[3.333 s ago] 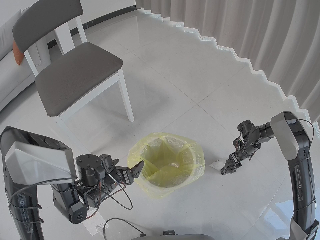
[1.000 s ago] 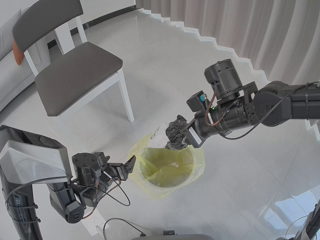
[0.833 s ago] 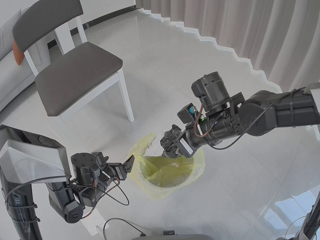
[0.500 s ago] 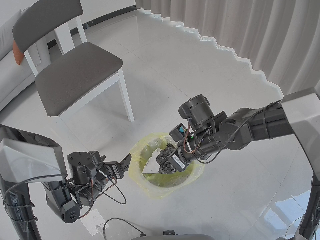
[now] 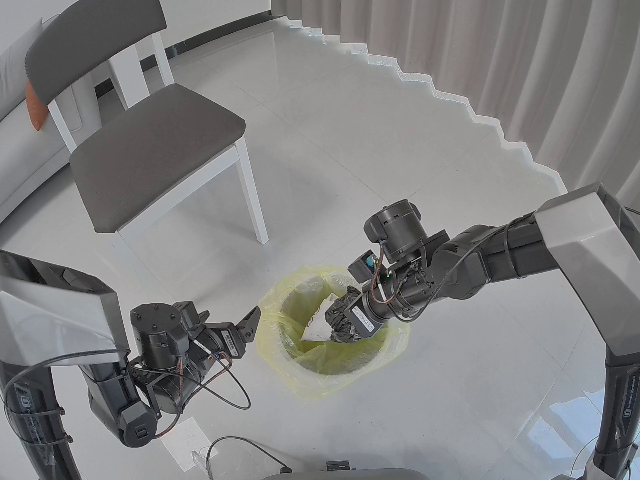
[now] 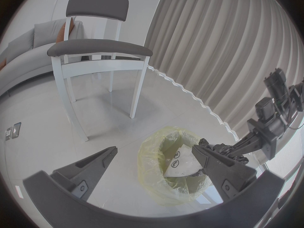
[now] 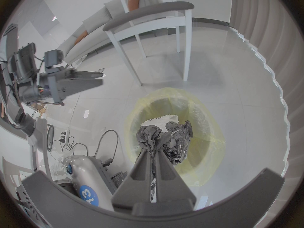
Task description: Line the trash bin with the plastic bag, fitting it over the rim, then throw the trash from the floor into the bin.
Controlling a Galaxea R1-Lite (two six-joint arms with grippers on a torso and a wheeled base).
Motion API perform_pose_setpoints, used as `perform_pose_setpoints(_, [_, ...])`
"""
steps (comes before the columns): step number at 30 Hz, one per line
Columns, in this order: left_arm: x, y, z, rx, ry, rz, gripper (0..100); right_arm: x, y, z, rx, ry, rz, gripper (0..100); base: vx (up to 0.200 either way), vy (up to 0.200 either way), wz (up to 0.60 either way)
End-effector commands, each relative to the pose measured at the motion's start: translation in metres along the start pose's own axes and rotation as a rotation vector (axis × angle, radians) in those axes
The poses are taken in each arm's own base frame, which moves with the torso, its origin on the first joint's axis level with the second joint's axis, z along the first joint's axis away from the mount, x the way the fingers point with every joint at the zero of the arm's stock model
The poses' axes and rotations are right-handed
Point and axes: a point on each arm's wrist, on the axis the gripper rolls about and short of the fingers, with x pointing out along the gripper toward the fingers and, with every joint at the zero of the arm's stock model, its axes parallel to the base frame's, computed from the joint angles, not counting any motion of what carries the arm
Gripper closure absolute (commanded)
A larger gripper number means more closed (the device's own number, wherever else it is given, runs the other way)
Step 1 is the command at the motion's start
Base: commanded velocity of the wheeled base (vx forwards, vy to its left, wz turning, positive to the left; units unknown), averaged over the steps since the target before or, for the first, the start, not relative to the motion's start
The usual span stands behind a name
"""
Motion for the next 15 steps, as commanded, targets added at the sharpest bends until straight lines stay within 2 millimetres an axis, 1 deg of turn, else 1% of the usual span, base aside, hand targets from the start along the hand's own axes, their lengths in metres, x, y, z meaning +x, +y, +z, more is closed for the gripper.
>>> perform_pose_setpoints(1, [0.000, -0.001, 0.001, -0.003, -0.016, -0.007, 0, 0.005, -0.003, -0.003, 0.004, 0.011, -0.002, 100, 0.000, 0.000, 0.00])
perform_pose_setpoints(3, [0.000, -0.001, 0.001, -0.003, -0.014, -0.007, 0, 0.008, -0.003, -0.006, 0.003, 0.023, 0.000, 100, 0.000, 0.000, 0.00])
perform_pose_setpoints(4, [0.000, -0.001, 0.001, -0.004, -0.015, -0.005, 0, 0.019, -0.002, -0.012, 0.003, 0.048, 0.007, 100, 0.000, 0.000, 0.00])
perform_pose_setpoints(5, [0.000, -0.001, 0.001, -0.004, -0.015, -0.005, 0, 0.023, -0.002, -0.013, 0.003, 0.053, 0.008, 100, 0.000, 0.000, 0.00])
perform_pose_setpoints(6, [0.000, -0.001, 0.001, -0.004, -0.015, -0.005, 0, 0.023, -0.002, -0.013, 0.003, 0.053, 0.008, 100, 0.000, 0.000, 0.00])
perform_pose_setpoints(7, [0.000, -0.001, 0.002, -0.004, -0.019, -0.007, 0, 0.035, -0.002, -0.016, 0.003, 0.060, 0.011, 100, 0.000, 0.000, 0.00])
perform_pose_setpoints(12, [-0.001, -0.002, 0.003, -0.005, -0.023, -0.011, 0, 0.056, -0.001, -0.024, 0.004, 0.087, 0.019, 100, 0.000, 0.000, 0.00])
perform_pose_setpoints(13, [-0.001, -0.002, 0.003, -0.005, -0.023, -0.011, 0, 0.056, -0.001, -0.024, 0.005, 0.089, 0.017, 100, 0.000, 0.000, 0.00])
perform_pose_setpoints(15, [-0.001, -0.002, 0.003, -0.004, -0.021, -0.011, 0, 0.068, -0.002, -0.029, 0.013, 0.102, 0.018, 100, 0.000, 0.000, 0.00])
